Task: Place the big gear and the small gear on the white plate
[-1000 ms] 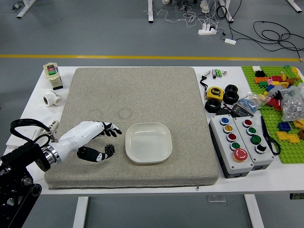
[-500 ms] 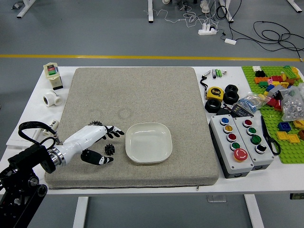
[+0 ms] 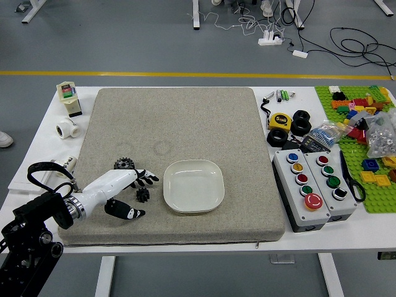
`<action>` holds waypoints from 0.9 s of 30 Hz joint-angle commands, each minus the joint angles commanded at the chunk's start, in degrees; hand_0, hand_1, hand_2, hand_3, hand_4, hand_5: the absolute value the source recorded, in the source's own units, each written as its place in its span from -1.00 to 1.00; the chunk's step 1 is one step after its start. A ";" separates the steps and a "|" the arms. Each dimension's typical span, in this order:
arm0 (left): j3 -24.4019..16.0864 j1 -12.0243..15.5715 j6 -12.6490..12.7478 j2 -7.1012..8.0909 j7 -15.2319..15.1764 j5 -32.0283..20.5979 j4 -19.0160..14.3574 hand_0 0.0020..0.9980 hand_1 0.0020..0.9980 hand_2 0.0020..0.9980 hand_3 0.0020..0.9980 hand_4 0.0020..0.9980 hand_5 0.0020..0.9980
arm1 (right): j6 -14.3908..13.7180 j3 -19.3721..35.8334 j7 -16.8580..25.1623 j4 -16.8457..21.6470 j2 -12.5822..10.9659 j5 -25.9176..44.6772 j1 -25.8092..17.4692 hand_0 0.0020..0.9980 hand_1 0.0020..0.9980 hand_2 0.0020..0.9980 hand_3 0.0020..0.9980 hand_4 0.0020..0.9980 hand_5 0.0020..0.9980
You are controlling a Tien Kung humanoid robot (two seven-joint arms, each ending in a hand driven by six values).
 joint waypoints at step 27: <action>0.91 -0.26 4.46 0.88 2.17 0.00 -3.85 -0.41 -0.29 -0.16 0.03 -1.00 -1.00 | -0.04 -0.31 -0.06 0.00 0.10 -0.03 -0.49 0.23 0.23 0.41 0.15 0.56 0.44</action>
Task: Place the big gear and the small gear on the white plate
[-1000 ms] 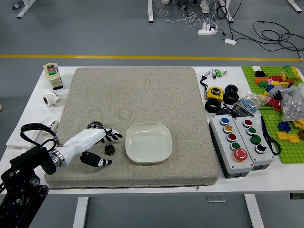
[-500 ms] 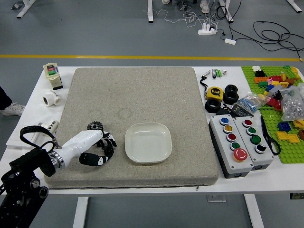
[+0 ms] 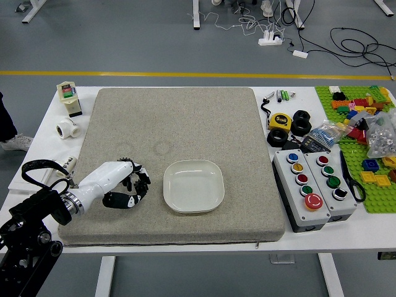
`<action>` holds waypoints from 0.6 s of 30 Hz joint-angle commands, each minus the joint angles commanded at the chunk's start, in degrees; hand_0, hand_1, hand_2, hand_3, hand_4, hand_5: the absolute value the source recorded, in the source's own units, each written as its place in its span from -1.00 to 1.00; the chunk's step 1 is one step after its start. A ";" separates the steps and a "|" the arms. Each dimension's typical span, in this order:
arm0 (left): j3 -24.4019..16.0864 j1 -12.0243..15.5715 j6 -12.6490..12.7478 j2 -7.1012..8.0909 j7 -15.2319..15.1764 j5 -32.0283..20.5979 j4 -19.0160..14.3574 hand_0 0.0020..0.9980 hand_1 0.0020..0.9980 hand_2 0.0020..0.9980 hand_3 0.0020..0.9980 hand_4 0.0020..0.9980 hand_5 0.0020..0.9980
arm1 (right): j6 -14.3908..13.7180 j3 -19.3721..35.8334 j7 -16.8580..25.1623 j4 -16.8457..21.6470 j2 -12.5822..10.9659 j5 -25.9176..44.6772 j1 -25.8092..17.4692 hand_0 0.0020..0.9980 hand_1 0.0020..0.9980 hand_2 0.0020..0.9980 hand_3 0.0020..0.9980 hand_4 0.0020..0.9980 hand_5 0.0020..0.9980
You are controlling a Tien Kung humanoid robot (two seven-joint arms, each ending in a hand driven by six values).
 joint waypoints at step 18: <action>17.21 -8.19 10.04 -3.12 1.15 0.00 5.43 0.16 0.45 0.73 0.81 1.00 -0.13 | -0.16 -0.81 0.09 0.00 -0.13 1.11 0.60 0.23 0.23 0.41 0.15 0.56 0.43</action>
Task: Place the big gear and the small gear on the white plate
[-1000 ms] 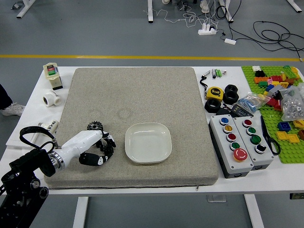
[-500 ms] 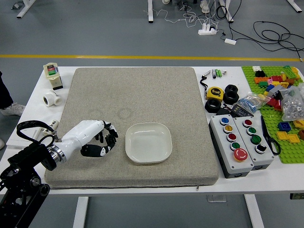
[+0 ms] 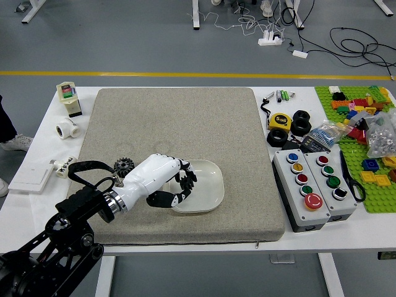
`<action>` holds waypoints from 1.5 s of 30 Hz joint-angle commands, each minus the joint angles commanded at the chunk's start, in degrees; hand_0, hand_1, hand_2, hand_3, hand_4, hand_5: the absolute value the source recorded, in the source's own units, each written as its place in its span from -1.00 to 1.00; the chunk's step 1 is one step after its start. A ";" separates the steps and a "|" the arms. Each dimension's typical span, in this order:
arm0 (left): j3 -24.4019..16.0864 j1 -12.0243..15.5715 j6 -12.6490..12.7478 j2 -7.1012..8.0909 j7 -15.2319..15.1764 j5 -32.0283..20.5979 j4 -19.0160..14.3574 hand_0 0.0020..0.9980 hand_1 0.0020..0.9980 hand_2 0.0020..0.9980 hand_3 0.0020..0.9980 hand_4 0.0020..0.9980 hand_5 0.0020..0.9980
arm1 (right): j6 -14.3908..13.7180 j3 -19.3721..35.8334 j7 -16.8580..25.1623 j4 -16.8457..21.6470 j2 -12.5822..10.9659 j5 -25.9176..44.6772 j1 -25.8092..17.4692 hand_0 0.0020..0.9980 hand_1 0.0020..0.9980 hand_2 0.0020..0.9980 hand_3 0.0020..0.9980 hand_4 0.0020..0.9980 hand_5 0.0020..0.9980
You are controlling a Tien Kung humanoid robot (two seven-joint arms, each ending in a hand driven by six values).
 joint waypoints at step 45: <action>-14.16 -2.45 0.03 1.76 4.43 0.00 13.84 -0.11 0.17 0.38 0.43 -0.16 -1.00 | -0.23 -0.42 -0.04 0.00 -0.02 0.57 0.02 0.23 0.23 0.41 0.15 0.56 0.43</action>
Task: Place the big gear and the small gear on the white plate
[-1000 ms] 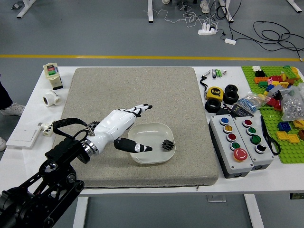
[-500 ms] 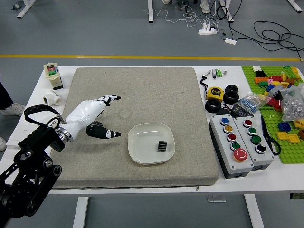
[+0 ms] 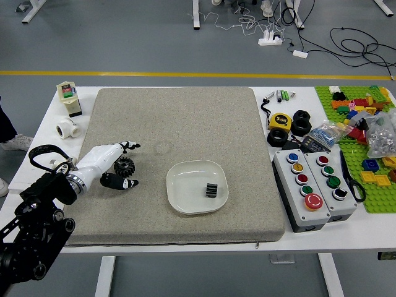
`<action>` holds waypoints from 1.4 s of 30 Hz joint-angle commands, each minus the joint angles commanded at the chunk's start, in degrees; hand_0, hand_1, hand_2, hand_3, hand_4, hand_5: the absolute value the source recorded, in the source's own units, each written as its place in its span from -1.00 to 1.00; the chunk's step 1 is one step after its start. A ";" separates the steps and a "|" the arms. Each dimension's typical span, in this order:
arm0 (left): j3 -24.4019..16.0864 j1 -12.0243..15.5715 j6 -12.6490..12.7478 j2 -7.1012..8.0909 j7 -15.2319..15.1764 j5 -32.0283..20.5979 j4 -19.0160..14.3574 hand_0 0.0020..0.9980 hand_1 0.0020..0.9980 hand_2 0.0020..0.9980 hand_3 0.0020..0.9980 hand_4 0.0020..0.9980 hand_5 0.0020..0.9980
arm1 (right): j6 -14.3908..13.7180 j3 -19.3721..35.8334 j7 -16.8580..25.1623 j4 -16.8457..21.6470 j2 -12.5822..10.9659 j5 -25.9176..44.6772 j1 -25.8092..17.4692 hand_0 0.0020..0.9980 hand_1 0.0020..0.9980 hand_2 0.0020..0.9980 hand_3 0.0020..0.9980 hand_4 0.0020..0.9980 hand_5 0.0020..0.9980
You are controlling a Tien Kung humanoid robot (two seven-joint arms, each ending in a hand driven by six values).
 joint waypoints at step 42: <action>19.32 -2.92 7.26 -0.04 1.33 0.00 -11.13 -0.39 -0.23 -0.09 0.09 -0.04 -1.00 | 0.04 -0.74 0.00 0.00 -0.28 0.78 0.16 0.23 0.23 0.41 0.15 0.56 0.43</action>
